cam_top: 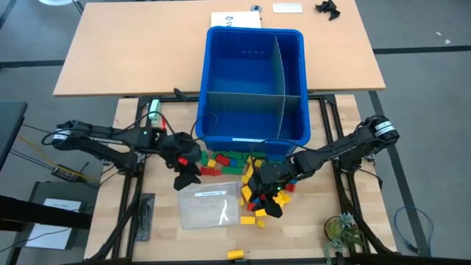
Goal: Sort blocks
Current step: Pour the blocks on the table from the transparent bin
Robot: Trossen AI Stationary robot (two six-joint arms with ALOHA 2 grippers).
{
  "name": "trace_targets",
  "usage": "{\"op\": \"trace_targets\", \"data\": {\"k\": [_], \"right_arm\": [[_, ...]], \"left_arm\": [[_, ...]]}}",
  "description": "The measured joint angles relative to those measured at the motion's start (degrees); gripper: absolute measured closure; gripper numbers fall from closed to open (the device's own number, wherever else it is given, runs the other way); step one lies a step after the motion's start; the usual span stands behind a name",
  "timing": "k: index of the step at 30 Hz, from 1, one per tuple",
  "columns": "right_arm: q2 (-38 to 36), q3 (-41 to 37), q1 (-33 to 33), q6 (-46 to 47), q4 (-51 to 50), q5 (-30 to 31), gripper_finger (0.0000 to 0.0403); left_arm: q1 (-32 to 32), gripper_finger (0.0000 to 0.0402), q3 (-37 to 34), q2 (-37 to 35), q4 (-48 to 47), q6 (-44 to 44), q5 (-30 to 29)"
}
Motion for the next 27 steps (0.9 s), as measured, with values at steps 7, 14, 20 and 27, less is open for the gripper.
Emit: {"op": "trace_targets", "data": {"k": [7, 14, 20, 27], "right_arm": [[0.0, 0.0, 0.0, 0.3, 0.0, 0.0, 0.0213], [0.0, 0.0, 0.0, 0.6, 0.0, 0.0, 0.0209], [0.0, 0.0, 0.0, 0.6, 0.0, 0.0, 0.0211], [0.0, 0.0, 0.0, 0.6, 0.0, 0.0, 0.0213]], "left_arm": [[0.0, 0.0223, -0.1, 0.0, 1.4, -2.8, 1.6], [-0.1, 0.0199, -0.1, 0.0, 2.6, -5.7, 1.9], [-2.0, 0.0169, 0.0, 0.3, 4.8, -7.0, 3.4], [-3.7, 0.0169, 0.1, 4.0, 5.0, -6.9, 3.7]]}}
